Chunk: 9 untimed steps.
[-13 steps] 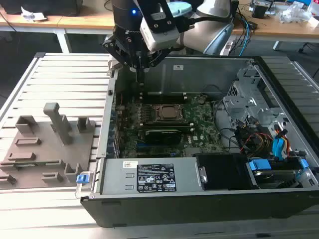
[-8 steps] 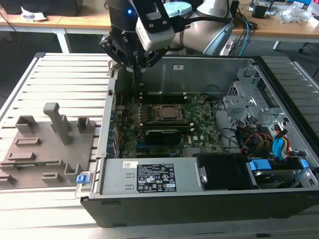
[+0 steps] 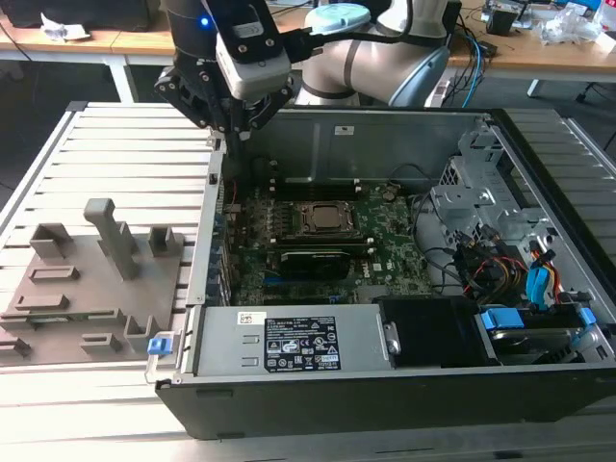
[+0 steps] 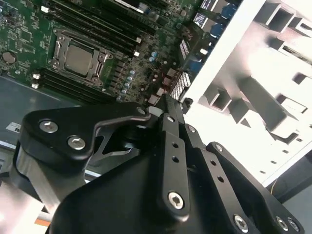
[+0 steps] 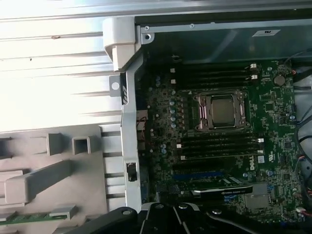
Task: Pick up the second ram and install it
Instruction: 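Reach for the second ram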
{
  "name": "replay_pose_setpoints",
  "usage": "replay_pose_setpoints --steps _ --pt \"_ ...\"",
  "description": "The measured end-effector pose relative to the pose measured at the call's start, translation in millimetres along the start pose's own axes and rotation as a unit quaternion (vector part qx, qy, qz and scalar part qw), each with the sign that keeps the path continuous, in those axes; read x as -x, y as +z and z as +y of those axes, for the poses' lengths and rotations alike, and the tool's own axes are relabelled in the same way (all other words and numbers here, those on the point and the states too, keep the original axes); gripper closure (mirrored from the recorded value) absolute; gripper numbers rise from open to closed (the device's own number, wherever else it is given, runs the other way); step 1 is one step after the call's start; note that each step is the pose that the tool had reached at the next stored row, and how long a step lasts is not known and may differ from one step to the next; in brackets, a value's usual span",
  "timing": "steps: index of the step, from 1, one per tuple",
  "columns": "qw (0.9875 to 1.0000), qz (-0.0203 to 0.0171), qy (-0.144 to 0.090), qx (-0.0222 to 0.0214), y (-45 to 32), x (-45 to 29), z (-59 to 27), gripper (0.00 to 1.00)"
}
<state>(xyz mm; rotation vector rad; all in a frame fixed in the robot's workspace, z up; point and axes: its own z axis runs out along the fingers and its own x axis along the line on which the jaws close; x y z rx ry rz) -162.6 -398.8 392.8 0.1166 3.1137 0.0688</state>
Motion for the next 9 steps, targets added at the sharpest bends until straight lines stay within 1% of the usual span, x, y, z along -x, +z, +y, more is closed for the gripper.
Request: replay_pose_setpoints --steps 1,2,6,7,8,9 --pt "1.0 0.0 0.0 0.0 0.0 -6.2 -0.5 0.89" --pt "1.0 0.0 0.0 0.0 0.0 -8.6 -0.7 0.89" --pt "1.0 0.0 0.0 0.0 0.1 -23.1 -1.8 0.89" --pt "1.0 0.0 0.0 0.0 0.2 -30.1 -2.3 0.89" --pt "1.0 0.0 0.0 0.0 0.2 -35.6 -2.7 0.89" --pt "1.0 0.0 0.0 0.0 0.3 -38.7 -2.9 0.89"
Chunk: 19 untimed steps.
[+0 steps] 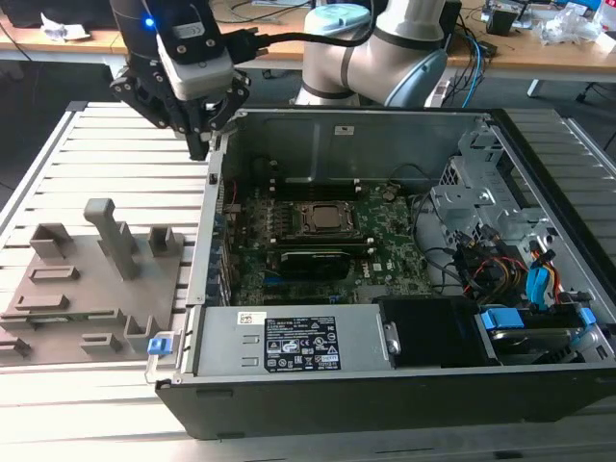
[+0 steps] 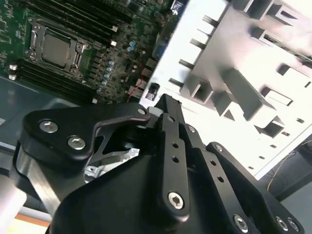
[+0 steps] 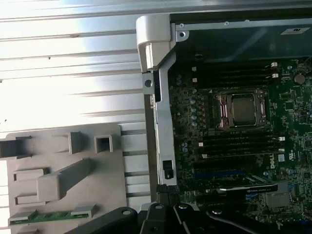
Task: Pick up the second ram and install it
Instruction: 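Reach for the second ram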
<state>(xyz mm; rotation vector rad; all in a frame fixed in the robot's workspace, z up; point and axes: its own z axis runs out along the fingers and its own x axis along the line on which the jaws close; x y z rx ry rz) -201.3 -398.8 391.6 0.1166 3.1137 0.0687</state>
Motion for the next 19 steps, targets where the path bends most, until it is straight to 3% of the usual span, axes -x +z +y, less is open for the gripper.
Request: replay_pose_setpoints --steps 17,19 --pt "1.0 0.0 0.0 0.0 1.6 -51.7 -4.0 0.89" --pt "1.0 0.0 0.0 0.0 1.7 -54.4 -4.2 0.89"
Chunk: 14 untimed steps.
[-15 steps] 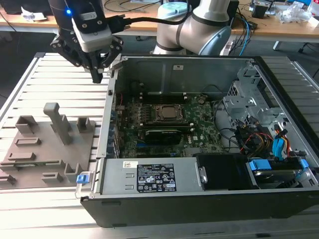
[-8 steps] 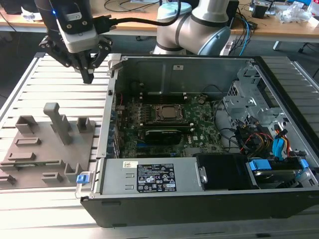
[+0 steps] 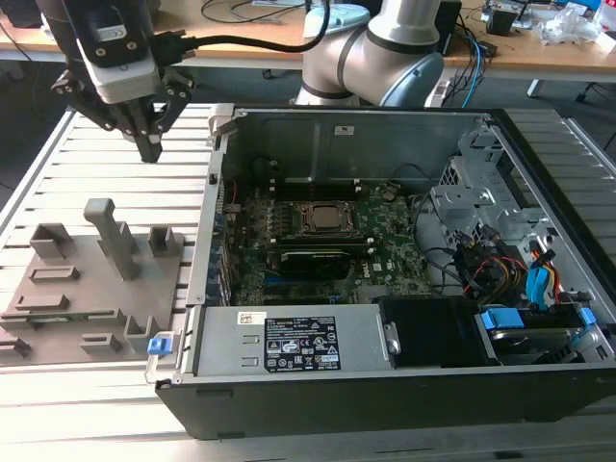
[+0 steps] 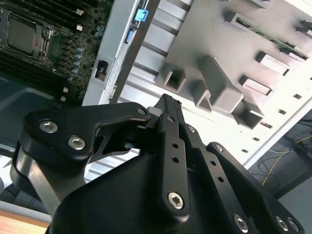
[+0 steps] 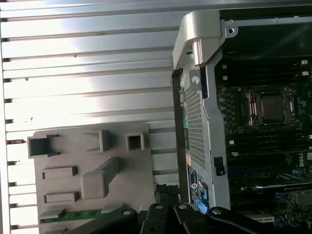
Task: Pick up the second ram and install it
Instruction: 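Reach for the second ram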
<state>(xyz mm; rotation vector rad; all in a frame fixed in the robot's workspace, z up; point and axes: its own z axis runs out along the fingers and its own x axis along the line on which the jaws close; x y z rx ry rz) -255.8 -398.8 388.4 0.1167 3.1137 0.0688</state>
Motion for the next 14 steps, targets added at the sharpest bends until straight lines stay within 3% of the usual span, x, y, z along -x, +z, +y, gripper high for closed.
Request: replay_pose_setpoints --steps 4,5,14 --pt "1.0 0.0 0.0 0.0 1.0 -10.6 -0.9 0.89" --pt "1.0 0.0 0.0 0.0 1.3 -17.1 -1.4 0.89" --pt "1.0 0.0 0.0 0.0 2.0 -47.4 -3.7 0.89"
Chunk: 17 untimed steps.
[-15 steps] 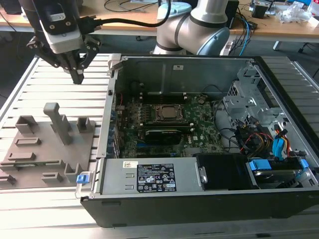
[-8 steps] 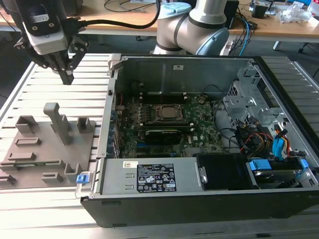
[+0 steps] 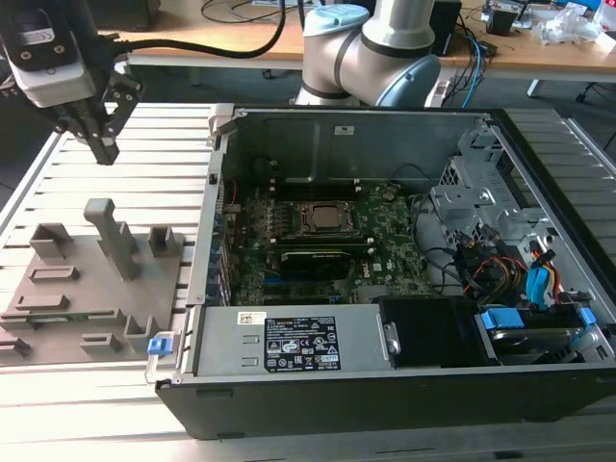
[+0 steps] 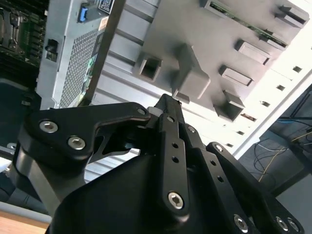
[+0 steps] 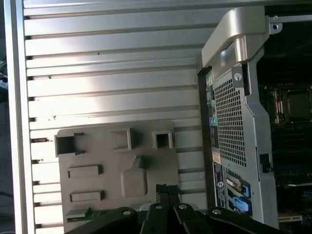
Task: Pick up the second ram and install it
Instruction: 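Reach for the second ram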
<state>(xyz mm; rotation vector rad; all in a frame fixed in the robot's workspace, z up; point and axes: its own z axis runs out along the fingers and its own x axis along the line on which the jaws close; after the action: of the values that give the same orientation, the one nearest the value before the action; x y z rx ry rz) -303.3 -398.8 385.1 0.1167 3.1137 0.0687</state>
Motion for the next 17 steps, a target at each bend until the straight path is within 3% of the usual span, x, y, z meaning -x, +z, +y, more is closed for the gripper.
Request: replay_pose_setpoints --steps 5,10,12,15,17 --pt "1.0 0.0 0.0 0.0 0.1 -12.6 -1.0 0.89" --pt "1.0 0.0 0.0 0.0 0.3 -38.5 -3.0 0.89" --pt "1.0 0.0 0.0 0.0 0.3 -43.7 -3.4 0.89" --pt "1.0 0.0 0.0 0.0 0.5 -57.8 -4.4 0.89" --pt "1.0 0.0 0.0 0.0001 0.6 -60.3 -4.7 0.89"
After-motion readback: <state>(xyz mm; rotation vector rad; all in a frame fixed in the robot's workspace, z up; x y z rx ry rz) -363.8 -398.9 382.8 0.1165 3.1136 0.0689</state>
